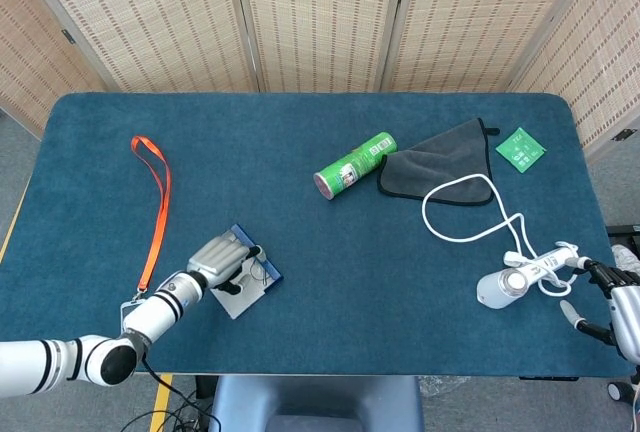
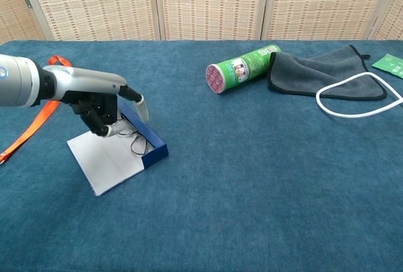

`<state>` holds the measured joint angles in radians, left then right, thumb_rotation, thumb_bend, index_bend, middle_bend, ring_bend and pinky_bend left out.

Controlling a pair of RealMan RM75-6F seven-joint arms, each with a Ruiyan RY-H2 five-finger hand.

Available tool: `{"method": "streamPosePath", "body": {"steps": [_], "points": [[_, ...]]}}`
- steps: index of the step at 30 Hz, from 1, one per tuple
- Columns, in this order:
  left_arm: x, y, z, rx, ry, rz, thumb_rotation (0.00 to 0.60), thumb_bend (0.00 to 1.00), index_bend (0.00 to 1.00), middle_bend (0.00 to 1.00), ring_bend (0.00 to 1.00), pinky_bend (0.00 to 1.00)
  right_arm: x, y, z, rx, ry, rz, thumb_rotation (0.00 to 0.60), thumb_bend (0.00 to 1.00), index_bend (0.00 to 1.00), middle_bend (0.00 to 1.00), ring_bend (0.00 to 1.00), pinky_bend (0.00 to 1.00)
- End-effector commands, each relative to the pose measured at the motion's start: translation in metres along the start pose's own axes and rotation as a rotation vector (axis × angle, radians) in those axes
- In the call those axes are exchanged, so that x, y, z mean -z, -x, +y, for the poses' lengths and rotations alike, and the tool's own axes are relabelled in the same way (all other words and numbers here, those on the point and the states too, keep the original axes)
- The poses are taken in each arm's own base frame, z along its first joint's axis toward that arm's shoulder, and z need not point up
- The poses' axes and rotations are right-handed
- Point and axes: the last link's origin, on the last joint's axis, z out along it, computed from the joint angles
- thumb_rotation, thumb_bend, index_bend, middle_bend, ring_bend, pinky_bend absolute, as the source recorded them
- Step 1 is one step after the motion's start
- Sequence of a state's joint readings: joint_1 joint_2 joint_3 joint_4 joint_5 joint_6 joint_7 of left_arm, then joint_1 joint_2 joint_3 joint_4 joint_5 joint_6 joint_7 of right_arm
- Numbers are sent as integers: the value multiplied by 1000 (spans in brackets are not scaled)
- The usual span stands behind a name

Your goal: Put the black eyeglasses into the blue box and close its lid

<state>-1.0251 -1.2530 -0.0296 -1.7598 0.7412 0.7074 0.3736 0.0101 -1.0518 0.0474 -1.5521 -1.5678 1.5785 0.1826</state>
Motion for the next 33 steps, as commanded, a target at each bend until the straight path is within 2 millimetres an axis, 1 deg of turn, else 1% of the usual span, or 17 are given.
{"method": "streamPosePath", "body": {"steps": [1, 2, 4, 8, 11, 14, 17, 20, 25, 27, 30, 32, 33], "points": [[-9, -7, -14, -1, -43, 12, 600, 576, 217, 947, 979, 1000, 0, 1, 0, -2, -2, -1, 600, 259, 287, 399, 466, 426], [-12, -7, -17, -12, -52, 9, 600, 576, 185, 946, 979, 1000, 0, 1, 0, -3, -2, -1, 600, 259, 287, 399, 466, 426], [-20, -4, -22, -32, -70, -7, 600, 581, 152, 946, 979, 1000, 0, 1, 0, -4, -3, 0, 600, 259, 287, 399, 465, 426], [-31, 4, -29, -77, -94, -42, 600, 593, 138, 946, 979, 1000, 1, 1, 2, -6, 7, 1, 600, 259, 287, 400, 465, 426], [-37, 7, -33, -105, -115, -57, 600, 638, 107, 945, 979, 1000, 2, 1, 3, -5, 9, 2, 600, 259, 287, 399, 465, 426], [-38, 10, -38, -138, -137, -94, 600, 667, 103, 945, 978, 1000, 1, 0, 3, -5, 8, 4, 600, 259, 287, 399, 465, 426], [-34, 11, -43, -149, -163, -122, 600, 671, 151, 945, 978, 1000, 1, 1, 3, -6, 9, 3, 600, 259, 287, 399, 466, 426], [-28, 10, -52, -153, -203, -112, 600, 670, 192, 945, 978, 1000, 0, 2, 3, -7, 6, 0, 600, 259, 287, 399, 466, 426], [-11, 14, -69, -132, -269, -116, 600, 669, 236, 944, 978, 1000, -1, 2, 2, -11, 2, 0, 600, 259, 287, 400, 466, 426], [-5, 16, -72, -116, -278, -110, 600, 667, 240, 943, 978, 1000, -2, 3, 2, -10, -3, -5, 600, 259, 287, 399, 466, 426], [1, 16, -70, -100, -271, -66, 600, 657, 234, 942, 978, 1000, -4, 4, 0, -14, -13, -7, 600, 259, 287, 400, 466, 426], [3, 15, -66, -107, -251, 3, 600, 601, 238, 942, 978, 1000, -5, 4, -1, -14, -18, -6, 600, 259, 287, 400, 466, 426], [4, 15, -62, -121, -231, 45, 600, 544, 248, 942, 979, 1000, -5, 4, -1, -14, -19, -5, 600, 259, 287, 399, 466, 426]]}}
